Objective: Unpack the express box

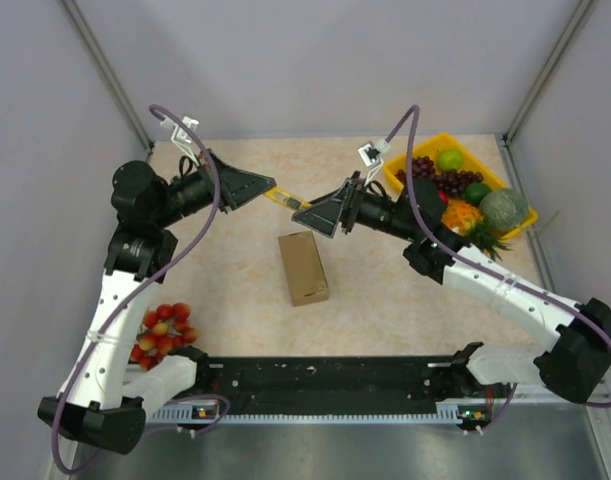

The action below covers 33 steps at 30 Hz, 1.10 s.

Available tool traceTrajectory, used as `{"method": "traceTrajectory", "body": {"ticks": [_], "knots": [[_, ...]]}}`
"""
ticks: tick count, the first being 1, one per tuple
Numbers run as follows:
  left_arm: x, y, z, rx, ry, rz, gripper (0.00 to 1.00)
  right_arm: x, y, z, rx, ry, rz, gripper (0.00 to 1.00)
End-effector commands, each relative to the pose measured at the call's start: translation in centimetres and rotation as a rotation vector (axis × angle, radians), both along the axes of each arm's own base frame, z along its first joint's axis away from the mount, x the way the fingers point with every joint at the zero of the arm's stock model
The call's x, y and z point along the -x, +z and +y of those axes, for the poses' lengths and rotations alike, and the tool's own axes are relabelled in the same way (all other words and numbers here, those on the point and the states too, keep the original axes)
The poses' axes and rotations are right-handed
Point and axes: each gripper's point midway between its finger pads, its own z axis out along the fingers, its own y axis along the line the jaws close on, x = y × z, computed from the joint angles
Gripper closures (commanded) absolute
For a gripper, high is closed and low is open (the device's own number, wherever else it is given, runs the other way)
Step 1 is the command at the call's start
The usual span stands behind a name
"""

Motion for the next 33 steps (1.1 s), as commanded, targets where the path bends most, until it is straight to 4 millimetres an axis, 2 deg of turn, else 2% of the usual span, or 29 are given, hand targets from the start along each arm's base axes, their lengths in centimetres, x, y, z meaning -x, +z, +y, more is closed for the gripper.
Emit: {"method": "traceTrajectory", "body": {"ticks": [1,5,9,11,12,13,14,16,20,21,28,33], "knots": [[-2.1,2.2,1.1,0.153,0.154,0.001,1.0,-0.3,7.2,-0.4,-0.254,-0.089,-0.136,0.09],[-2.5,1.9,1.4,0.222,0.197,0.04,1.0,-0.2,9.7,-0.7,-0.378,-0.09,-0.174,0.15],[-3.0,3.0,2.3,0.275,0.268,-0.016,1.0,-0.3,10.5,-0.1,-0.429,-0.061,-0.142,0.26],[-2.9,4.1,3.0,0.305,0.308,-0.058,1.0,-0.4,10.6,0.4,-0.43,-0.035,-0.127,0.27],[-2.9,3.9,3.2,0.315,0.32,-0.063,1.0,-0.4,10.7,0.6,-0.432,-0.028,-0.126,0.27],[-2.1,4.9,3.6,0.341,0.323,-0.115,1.0,-0.3,10.9,0.5,-0.435,-0.026,-0.124,0.25],[-2.0,5.2,3.9,0.357,0.341,-0.128,1.0,-0.3,11.1,0.5,-0.44,-0.023,-0.126,0.23],[-1.6,5.2,4.1,0.371,0.344,-0.154,1.0,-0.4,11.3,0.7,-0.442,-0.019,-0.126,0.2],[-1.4,4.6,4.2,0.384,0.346,-0.164,1.0,-0.4,11.7,0.8,-0.463,-0.011,-0.126,0.18],[-1.6,4.0,4.3,0.387,0.358,-0.159,1.0,-0.3,11.8,0.7,-0.469,-0.009,-0.127,0.2],[-1.0,4.5,4.0,0.433,0.355,-0.254,1.0,0.3,13.1,1.5,-0.495,0.062,-0.091,0.33],[-0.9,4.7,3.8,0.432,0.375,-0.295,1.0,0.4,12.6,2.6,-0.47,0.089,-0.047,0.38]]}}
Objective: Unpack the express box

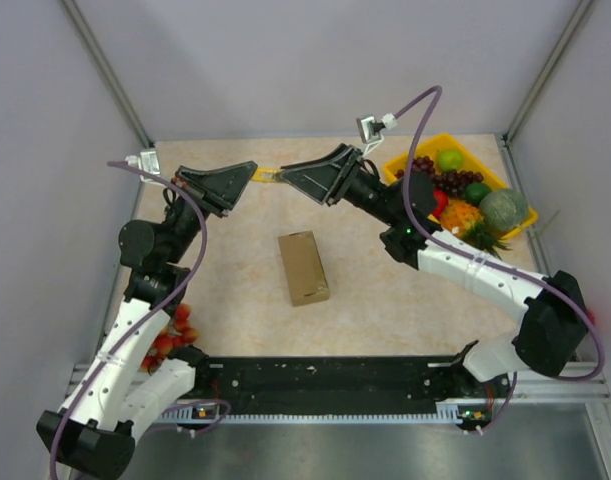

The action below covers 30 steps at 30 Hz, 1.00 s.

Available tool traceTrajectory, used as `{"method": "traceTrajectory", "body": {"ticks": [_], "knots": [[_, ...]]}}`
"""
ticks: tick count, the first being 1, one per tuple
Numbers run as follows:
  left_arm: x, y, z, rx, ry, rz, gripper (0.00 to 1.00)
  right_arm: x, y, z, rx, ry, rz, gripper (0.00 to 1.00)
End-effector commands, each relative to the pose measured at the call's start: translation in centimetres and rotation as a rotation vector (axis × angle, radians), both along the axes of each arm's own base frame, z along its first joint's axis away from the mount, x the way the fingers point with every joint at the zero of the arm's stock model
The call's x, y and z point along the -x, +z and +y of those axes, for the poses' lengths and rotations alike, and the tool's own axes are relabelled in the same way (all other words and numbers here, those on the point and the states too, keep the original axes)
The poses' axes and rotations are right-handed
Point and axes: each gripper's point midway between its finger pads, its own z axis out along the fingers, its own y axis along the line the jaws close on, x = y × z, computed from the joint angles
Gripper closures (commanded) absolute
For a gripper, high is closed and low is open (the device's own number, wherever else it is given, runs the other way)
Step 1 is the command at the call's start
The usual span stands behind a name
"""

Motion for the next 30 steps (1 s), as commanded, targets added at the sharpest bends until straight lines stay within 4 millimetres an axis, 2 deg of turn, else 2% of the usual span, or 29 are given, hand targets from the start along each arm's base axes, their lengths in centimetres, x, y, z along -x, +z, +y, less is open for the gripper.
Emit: {"method": "traceTrajectory", "body": {"ticks": [1,7,11,17,19,23,25,30], "knots": [[1.1,2.3,0.5,0.018,0.055,-0.14,1.0,1.7,2.6,0.4,-0.042,0.061,-0.036,0.38],[1.0,2.5,0.7,0.013,0.085,-0.155,1.0,1.6,2.2,1.0,-0.034,0.075,-0.014,0.43],[1.0,1.9,0.5,0.015,0.09,-0.145,1.0,1.5,2.4,1.0,-0.035,0.071,-0.014,0.56],[1.0,1.4,0.3,0.014,0.087,-0.136,1.0,1.1,2.5,1.0,-0.042,0.06,-0.009,0.67],[1.2,1.3,0.3,0.012,0.086,-0.136,1.0,1.0,2.3,1.2,-0.041,0.061,-0.004,0.67],[1.4,0.9,0.5,0.01,0.092,-0.127,1.0,0.9,2.3,1.2,-0.043,0.06,0.0,0.56],[1.5,0.8,0.7,0.009,0.098,-0.123,1.0,0.9,2.3,1.2,-0.042,0.062,0.002,0.55],[1.4,0.5,0.8,0.006,0.105,-0.113,1.0,1.0,2.3,1.5,-0.039,0.076,0.001,0.67]]}}
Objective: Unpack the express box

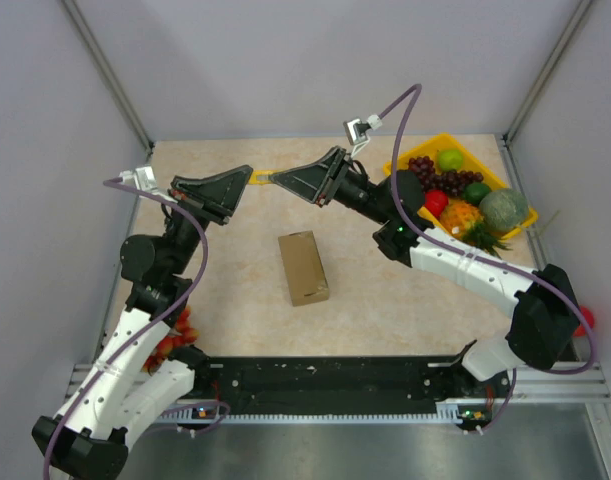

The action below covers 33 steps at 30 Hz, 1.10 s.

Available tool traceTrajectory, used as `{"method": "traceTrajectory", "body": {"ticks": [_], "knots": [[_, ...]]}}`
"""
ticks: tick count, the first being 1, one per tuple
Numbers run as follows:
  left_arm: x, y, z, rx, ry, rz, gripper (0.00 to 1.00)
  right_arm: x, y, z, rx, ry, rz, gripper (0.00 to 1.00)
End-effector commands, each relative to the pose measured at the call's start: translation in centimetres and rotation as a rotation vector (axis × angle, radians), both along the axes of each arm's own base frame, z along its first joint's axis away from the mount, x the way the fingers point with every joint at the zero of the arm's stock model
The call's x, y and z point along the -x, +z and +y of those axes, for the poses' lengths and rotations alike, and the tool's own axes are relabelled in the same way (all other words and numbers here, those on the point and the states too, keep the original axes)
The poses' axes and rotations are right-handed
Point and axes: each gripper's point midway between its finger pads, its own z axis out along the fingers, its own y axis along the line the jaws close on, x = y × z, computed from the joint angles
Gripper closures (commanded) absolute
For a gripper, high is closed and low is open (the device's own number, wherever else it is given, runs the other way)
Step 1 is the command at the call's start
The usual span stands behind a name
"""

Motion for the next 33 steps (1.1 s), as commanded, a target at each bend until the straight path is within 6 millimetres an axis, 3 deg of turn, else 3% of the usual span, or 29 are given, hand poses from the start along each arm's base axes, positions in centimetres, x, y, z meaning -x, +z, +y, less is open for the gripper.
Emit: {"method": "traceTrajectory", "body": {"ticks": [1,3,4,5,6,7,9,10,13,14,20,21,24,26,30,33], "knots": [[0.7,0.4,0.1,-0.004,0.001,-0.029,1.0,1.3,3.8,-0.3,-0.078,0.027,-0.075,0.73],[0.6,0.3,0.0,-0.005,0.001,-0.025,1.0,1.2,3.6,-0.2,-0.071,0.028,-0.069,0.82],[0.6,0.2,0.0,-0.007,0.001,-0.02,1.0,1.0,3.3,0.0,-0.057,0.027,-0.057,0.94],[0.5,0.1,0.1,-0.007,0.002,-0.013,1.0,0.9,3.1,0.1,-0.04,0.025,-0.046,1.0],[0.4,-0.1,0.1,-0.006,0.008,0.0,1.0,0.8,3.2,0.1,-0.027,0.018,-0.049,1.0],[0.3,-0.1,0.2,-0.009,0.012,0.014,0.94,0.3,2.2,0.4,0.017,0.01,-0.015,1.0],[-0.5,-1.4,0.5,-0.036,0.05,0.082,0.68,-0.3,1.3,0.2,0.054,-0.021,-0.004,1.0],[-0.7,-1.8,0.7,-0.043,0.062,0.106,0.38,-0.4,0.8,-0.1,0.083,-0.034,0.012,1.0],[-0.8,-3.0,1.5,-0.075,0.11,0.156,0.17,-1.4,-0.3,-1.6,0.158,-0.128,0.002,1.0],[-0.8,-3.4,1.7,-0.082,0.124,0.168,0.14,-1.9,-2.1,-1.9,0.232,-0.159,0.039,1.0],[-1.5,-7.0,3.1,-0.195,0.228,0.287,0.07,-5.2,-7.4,-6.9,0.53,-0.469,0.029,1.0],[-1.8,-8.7,3.2,-0.234,0.236,0.346,0.07,-5.2,-9.5,-7.6,0.613,-0.491,0.032,1.0],[-2.7,-11.7,2.8,-0.329,0.234,0.427,0.05,-5.8,-12.3,-9.9,0.72,-0.586,0.051,1.0],[-3.6,-15.0,1.9,-0.372,0.2,0.525,0.05,-6.0,-14.4,-10.9,0.774,-0.624,0.071,1.0],[-4.9,-21.3,-0.4,-0.418,0.09,0.681,0.05,-5.9,-16.7,-11.8,0.832,-0.642,0.075,1.0],[-5.4,-25.8,-1.0,-0.489,0.055,0.824,0.04,-5.8,-18.6,-12.0,0.876,-0.644,0.087,1.0]]}}
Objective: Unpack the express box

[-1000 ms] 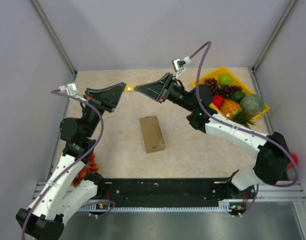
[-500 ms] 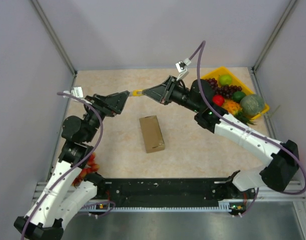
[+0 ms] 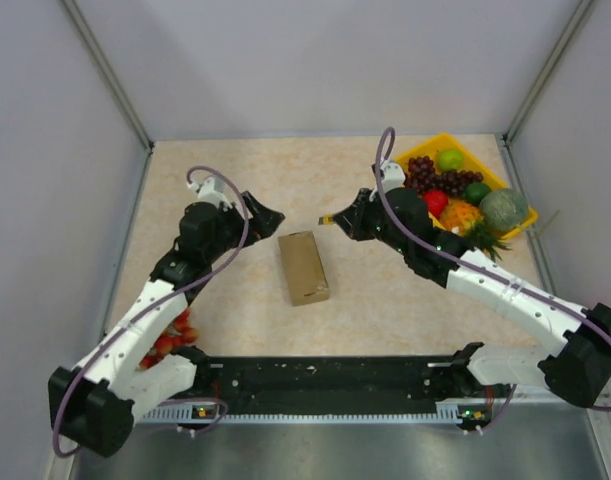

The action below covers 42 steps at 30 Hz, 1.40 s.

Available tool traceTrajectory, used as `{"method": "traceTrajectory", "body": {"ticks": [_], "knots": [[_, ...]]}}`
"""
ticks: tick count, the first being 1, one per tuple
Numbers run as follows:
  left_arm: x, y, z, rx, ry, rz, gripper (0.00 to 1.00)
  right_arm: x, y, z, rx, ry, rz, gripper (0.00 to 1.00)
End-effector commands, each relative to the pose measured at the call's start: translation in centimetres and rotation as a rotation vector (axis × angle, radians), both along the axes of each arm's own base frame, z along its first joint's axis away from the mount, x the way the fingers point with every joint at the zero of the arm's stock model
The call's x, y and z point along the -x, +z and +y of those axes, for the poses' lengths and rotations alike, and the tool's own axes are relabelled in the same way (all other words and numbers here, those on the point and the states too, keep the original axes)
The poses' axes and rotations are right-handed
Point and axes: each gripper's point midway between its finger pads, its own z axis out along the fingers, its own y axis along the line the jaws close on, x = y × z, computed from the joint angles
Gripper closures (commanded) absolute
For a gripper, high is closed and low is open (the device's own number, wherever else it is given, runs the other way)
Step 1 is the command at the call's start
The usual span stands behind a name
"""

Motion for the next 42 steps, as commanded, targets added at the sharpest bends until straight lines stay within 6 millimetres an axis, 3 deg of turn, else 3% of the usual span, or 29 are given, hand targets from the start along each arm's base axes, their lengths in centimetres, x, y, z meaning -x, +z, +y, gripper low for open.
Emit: {"method": "traceTrajectory", "body": {"ticks": [1,2,5,7,12,19,25,27,35,42], "knots": [[0.1,-6.8,-1.4,-0.058,-0.077,0.234,0.02,-0.6,-1.8,-1.4,0.094,-0.056,-0.023,1.0],[0.1,-9.0,-1.5,-0.056,-0.076,0.339,0.01,-0.7,-2.4,-1.5,0.11,-0.064,-0.018,1.0],[0.7,-11.6,-2.8,-0.037,-0.165,0.467,0.01,-0.5,-3.7,-0.8,0.157,-0.054,-0.033,1.0],[1.1,-12.3,-3.8,-0.015,-0.23,0.5,0.01,0.0,-4.2,0.1,0.187,-0.028,-0.048,1.0],[2.2,-16.2,-5.0,0.011,-0.305,0.652,0.04,-0.1,-5.2,1.8,0.253,-0.006,-0.1,1.0],[2.2,-17.8,-5.3,0.032,-0.313,0.667,0.1,-1.0,-7.5,2.9,0.318,-0.006,-0.092,1.0],[1.8,-20.5,-4.5,-0.017,-0.239,0.762,0.15,-1.7,-9.1,3.1,0.376,-0.02,-0.085,1.0],[1.8,-21.3,-4.4,-0.023,-0.23,0.791,0.18,-2.0,-8.8,3.5,0.361,-0.019,-0.098,1.0],[2.7,-23.5,-3.4,-0.057,-0.18,0.869,0.44,-1.8,-9.6,4.4,0.362,0.013,-0.088,1.0],[3.2,-24.3,-3.1,-0.07,-0.169,0.903,0.59,-1.7,-10.5,4.8,0.384,0.014,-0.075,1.0]]}}
